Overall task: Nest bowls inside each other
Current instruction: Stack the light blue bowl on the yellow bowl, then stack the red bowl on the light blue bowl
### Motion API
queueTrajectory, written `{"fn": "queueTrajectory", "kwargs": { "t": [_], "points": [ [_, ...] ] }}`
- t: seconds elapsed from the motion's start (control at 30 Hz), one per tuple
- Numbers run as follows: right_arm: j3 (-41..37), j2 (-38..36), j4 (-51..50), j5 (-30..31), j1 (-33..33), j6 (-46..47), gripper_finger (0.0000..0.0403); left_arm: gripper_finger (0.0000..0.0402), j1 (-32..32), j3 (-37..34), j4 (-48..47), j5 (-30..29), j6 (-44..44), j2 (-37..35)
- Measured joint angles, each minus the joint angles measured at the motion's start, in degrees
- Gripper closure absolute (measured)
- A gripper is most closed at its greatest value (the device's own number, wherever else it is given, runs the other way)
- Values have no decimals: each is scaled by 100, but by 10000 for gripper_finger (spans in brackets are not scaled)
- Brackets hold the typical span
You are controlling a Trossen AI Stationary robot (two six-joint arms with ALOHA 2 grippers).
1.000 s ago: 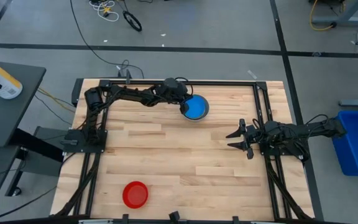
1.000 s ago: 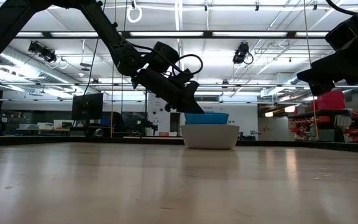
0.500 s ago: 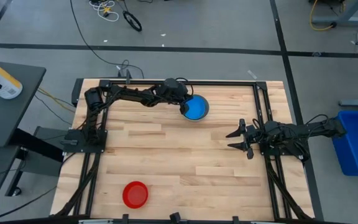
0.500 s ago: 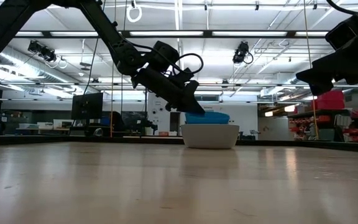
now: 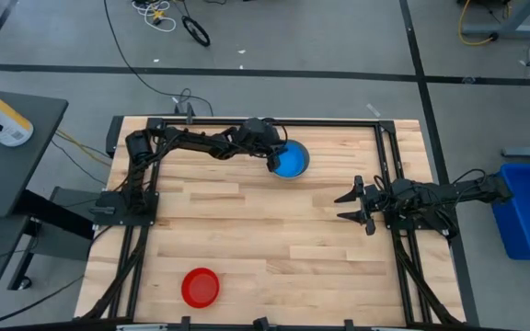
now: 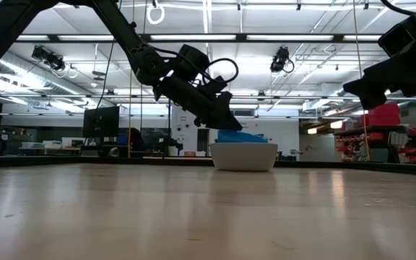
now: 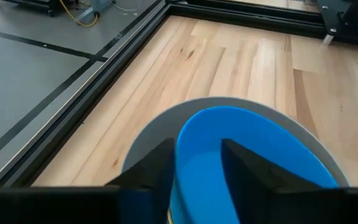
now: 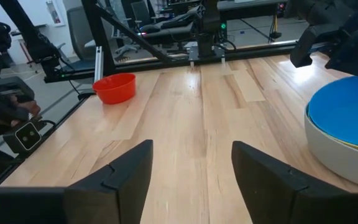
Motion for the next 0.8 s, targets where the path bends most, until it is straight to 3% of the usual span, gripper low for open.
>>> {"fn": "queueTrajectory", "kwargs": {
  "t": [0.33, 0.6, 0.8],
  "points": [
    [0, 0, 0, -12, -1, 2, 160, 173, -4, 0, -10, -82, -32, 0],
    [0, 0, 0, -7, -2, 2, 146, 166, -109, -4, -26, 125, 78, -102],
    [0, 2, -2, -9, 0, 2, 139, 166, -327, -82, -559, 119, 425, -598]
  ]
}}
